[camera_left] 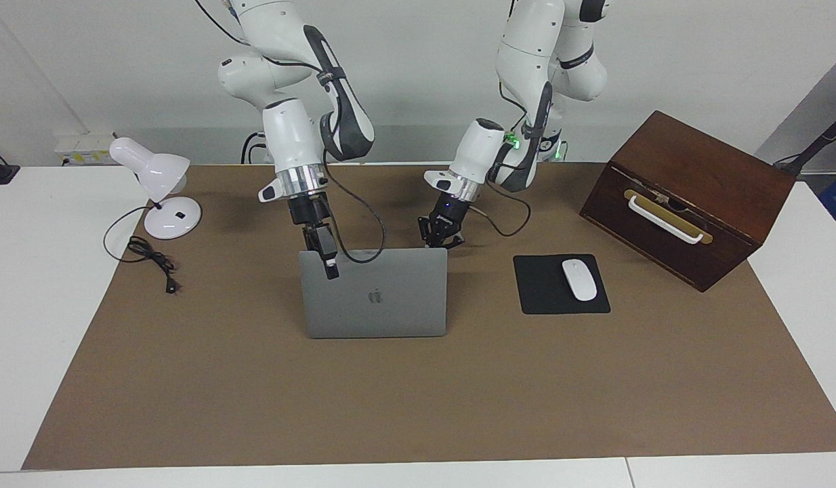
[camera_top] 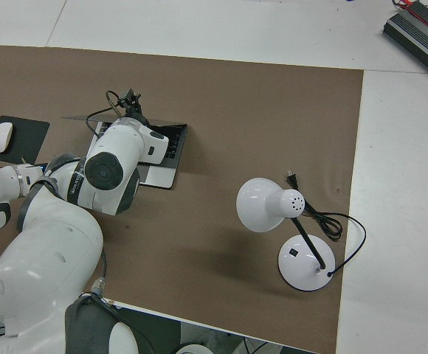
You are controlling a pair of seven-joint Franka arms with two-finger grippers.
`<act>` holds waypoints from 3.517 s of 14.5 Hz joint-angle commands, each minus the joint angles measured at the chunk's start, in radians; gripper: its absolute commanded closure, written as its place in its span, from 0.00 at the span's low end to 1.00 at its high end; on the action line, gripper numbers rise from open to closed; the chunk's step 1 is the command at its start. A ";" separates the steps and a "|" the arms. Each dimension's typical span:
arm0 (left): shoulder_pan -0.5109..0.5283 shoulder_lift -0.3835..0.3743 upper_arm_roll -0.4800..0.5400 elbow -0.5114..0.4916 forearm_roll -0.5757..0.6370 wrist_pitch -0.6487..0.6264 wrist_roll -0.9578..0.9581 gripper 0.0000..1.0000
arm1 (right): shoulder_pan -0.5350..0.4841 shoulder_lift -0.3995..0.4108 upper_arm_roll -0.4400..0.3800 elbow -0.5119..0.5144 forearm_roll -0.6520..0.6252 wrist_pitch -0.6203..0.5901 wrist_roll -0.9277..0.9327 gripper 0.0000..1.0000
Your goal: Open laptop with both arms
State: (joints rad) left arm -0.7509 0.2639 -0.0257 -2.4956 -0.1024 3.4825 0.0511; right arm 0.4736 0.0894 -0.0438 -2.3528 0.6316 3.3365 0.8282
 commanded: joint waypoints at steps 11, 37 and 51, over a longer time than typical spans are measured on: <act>0.004 0.026 0.004 0.021 0.010 0.023 0.012 1.00 | -0.058 0.138 0.005 0.191 0.011 -0.029 -0.047 0.00; 0.004 0.046 0.004 0.032 0.006 0.023 0.012 1.00 | -0.409 0.016 -0.011 0.336 -0.027 -0.773 -0.880 0.00; 0.024 -0.035 0.003 0.037 -0.006 0.007 -0.135 1.00 | -0.607 -0.106 -0.016 0.570 -0.587 -1.368 -0.983 0.00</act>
State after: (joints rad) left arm -0.7363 0.2558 -0.0213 -2.4530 -0.1047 3.4968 -0.0575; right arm -0.0904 0.0089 -0.0685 -1.7636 0.0707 1.9844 -0.1010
